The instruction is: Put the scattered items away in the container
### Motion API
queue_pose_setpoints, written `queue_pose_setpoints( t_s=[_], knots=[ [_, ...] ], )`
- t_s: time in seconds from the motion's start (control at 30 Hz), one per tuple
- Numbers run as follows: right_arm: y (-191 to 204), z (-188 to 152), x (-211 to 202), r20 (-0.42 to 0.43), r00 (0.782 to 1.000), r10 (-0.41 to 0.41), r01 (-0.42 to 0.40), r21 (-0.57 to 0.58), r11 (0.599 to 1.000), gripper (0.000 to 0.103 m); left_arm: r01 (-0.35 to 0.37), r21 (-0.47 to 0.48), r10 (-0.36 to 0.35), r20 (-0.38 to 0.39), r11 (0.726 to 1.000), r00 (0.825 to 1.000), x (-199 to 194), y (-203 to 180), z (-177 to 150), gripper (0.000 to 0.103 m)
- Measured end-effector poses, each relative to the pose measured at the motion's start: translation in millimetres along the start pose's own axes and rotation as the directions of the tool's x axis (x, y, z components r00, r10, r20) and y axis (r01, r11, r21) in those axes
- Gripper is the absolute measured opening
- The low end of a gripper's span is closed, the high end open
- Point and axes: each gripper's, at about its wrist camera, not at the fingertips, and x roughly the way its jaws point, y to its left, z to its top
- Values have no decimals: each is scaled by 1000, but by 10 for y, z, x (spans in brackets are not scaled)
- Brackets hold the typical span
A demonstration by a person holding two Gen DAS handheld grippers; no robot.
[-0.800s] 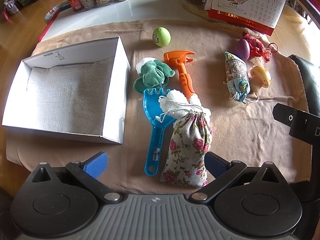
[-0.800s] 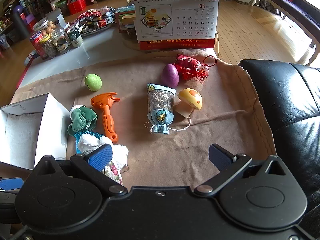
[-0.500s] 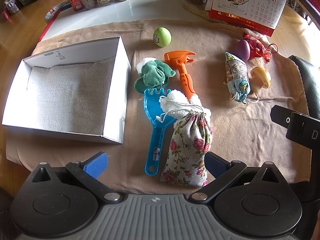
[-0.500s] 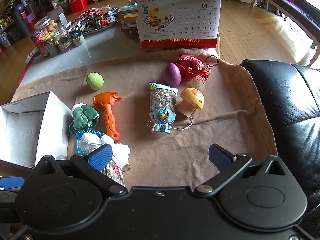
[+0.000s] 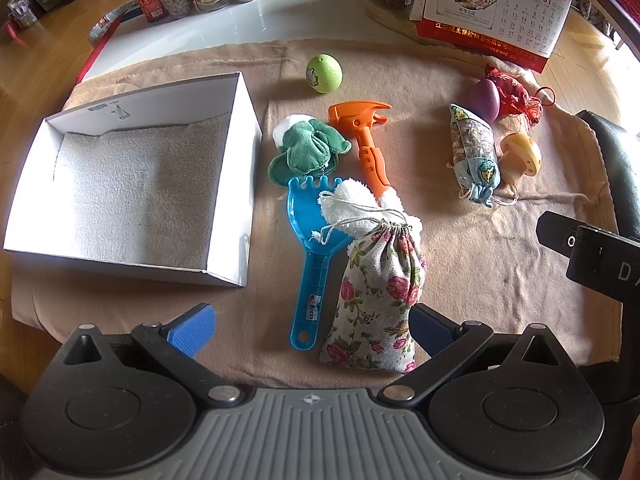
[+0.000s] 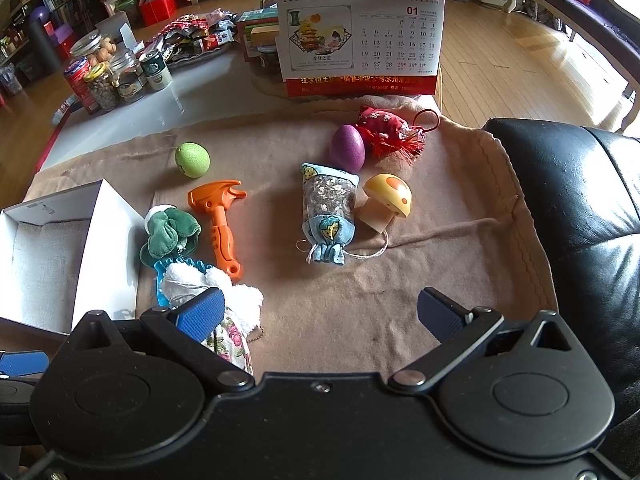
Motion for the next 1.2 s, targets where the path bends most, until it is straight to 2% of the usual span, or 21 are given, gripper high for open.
queue_pose_setpoints(
  t_s=[0.77,0.9,1.0,1.1,1.2],
  knots=[
    [-13,2,5,-3,1000,8,-7,9,1000,100,-13,-33,13,2,999,1000,-10,6,-10,102],
    [-24,7,2,-1,1000,10,-10,12,1000,100,3,-54,-2,11,999,1000,-11,14,11,102],
    [-44,21,-17,8,1000,17,-17,18,1000,100,15,-103,-10,48,995,999,-55,35,32,102],
    [-85,39,-84,43,999,29,-30,22,999,100,31,-147,-13,121,989,993,-158,57,50,101],
    [-152,48,-200,117,993,19,-20,4,1000,100,58,-160,-19,235,985,972,-323,22,39,100]
  ],
)
